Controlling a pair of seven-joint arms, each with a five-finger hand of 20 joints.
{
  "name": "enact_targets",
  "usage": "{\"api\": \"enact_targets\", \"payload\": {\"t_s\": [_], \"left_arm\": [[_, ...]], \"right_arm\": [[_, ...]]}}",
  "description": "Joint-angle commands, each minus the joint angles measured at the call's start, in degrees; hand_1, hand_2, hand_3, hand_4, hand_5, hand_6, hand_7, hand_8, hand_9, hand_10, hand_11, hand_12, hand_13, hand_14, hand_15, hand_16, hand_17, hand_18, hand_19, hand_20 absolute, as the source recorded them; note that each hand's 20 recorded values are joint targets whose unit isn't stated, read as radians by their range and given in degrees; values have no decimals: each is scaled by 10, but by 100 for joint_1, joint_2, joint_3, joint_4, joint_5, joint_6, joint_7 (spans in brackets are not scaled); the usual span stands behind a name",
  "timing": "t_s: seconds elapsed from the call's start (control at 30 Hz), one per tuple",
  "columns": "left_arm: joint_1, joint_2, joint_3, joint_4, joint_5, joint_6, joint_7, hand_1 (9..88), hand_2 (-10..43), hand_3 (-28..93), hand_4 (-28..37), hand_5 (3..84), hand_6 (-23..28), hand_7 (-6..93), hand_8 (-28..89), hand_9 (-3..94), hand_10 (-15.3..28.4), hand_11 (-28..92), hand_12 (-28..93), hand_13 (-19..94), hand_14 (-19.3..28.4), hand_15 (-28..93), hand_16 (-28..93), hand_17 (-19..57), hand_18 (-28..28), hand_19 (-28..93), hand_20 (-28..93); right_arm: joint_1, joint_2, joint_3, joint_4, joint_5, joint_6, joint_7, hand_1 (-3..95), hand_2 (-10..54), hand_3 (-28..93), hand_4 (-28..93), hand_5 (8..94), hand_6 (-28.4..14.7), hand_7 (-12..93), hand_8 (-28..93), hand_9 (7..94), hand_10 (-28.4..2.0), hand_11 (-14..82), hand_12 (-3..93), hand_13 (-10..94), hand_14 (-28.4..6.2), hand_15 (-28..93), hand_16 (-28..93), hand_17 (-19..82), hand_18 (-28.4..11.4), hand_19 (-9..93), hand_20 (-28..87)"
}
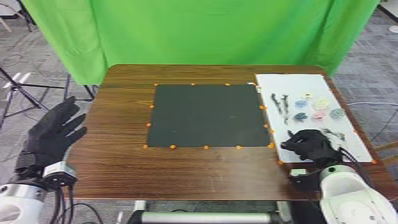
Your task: Arrange flowers
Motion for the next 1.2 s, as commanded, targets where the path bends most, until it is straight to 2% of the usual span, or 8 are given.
{"api": "enact_targets", "payload": {"t_s": [0.03, 0.23, 0.37, 0.57, 0.7, 0.93, 1.13, 1.2], "left_arm": [[64, -28, -39, -26, 13, 6, -31, 234, -24, 688, -283, 202, 8, 219, -115, 185, 90, 96, 191, 126, 124, 171, 55, -127, 184, 353, 84], [86, -32, -55, -40, 18, 11, -29, 234, -24, 689, -283, 202, 8, 218, -115, 186, 91, 96, 191, 126, 124, 172, 55, -127, 185, 354, 85], [95, -39, -62, -47, 14, 6, -27, 233, -25, 690, -283, 203, 8, 218, -115, 186, 90, 96, 191, 126, 124, 173, 55, -127, 185, 354, 84], [87, -4, -47, -32, -8, 14, -30, 233, -26, 690, -283, 203, 8, 218, -115, 186, 90, 97, 191, 127, 124, 174, 55, -127, 185, 354, 85], [74, -14, -38, -29, -2, -4, -42, 233, -26, 690, -283, 203, 8, 217, -115, 186, 90, 97, 191, 127, 124, 174, 55, -127, 184, 354, 84], [88, -10, -55, -33, -5, 1, -44, 234, -25, 689, -283, 202, 8, 217, -114, 186, 90, 96, 191, 127, 124, 176, 55, -127, 185, 355, 85], [63, -11, -44, -26, 3, -14, -69, 234, -25, 689, -283, 203, 9, 217, -115, 186, 91, 97, 191, 127, 124, 178, 56, -127, 185, 355, 84], [107, -16, -54, -45, -1, -2, -46, 235, -25, 689, -283, 203, 8, 218, -115, 186, 91, 97, 191, 128, 124, 179, 55, -127, 185, 356, 85]], "right_arm": [[-219, 60, -88, -25, -3169, 547, 154, 333, -95, 688, -283, 545, 11, 556, -205, 540, -125, 621, 420, 500, -117, 811, 294, 172, -195, 756, 496], [-276, 96, -59, -49, -3177, 1030, 181, 277, -95, 753, -283, 558, 7, 569, -209, 553, -129, 637, 422, 502, -121, 824, 292, 175, -199, 761, 506], [-288, 77, -57, -51, -3155, 524, 259, 277, -95, 764, -283, 555, 6, 574, -209, 549, -128, 639, 430, 504, -121, 826, 297, 177, -199, 763, 507], [-85, -12, -142, 133, -3083, -439, 600, 303, -95, 709, -283, 517, 1, 566, -211, 503, -135, 633, 435, 474, -128, 822, 288, 148, -195, 738, 501], [-66, -86, -184, 235, -3079, -581, 644, 321, -95, 671, -283, 490, -10, 569, -216, 467, -145, 636, 435, 445, -135, 829, 266, 134, -193, 732, 501], [-2, -106, -436, 377, -3176, -583, 552, 307, -95, 691, -283, 484, -11, 570, -218, 462, -148, 636, 433, 440, -134, 830, 258, 130, -195, 728, 503], [121, -97, -778, 606, -3359, -741, 590, 343, -95, 763, -283, 527, 2, 591, -218, 512, -127, 652, 424, 484, -121, 837, 260, 154, -196, 738, 500], [111, -121, -853, 699, -3459, -698, 539, 372, -95, 736, -283, 532, 3, 580, -26, 537, -119, 658, 422, 501, -117, 832, 288, 165, -195, 747, 494]]}}
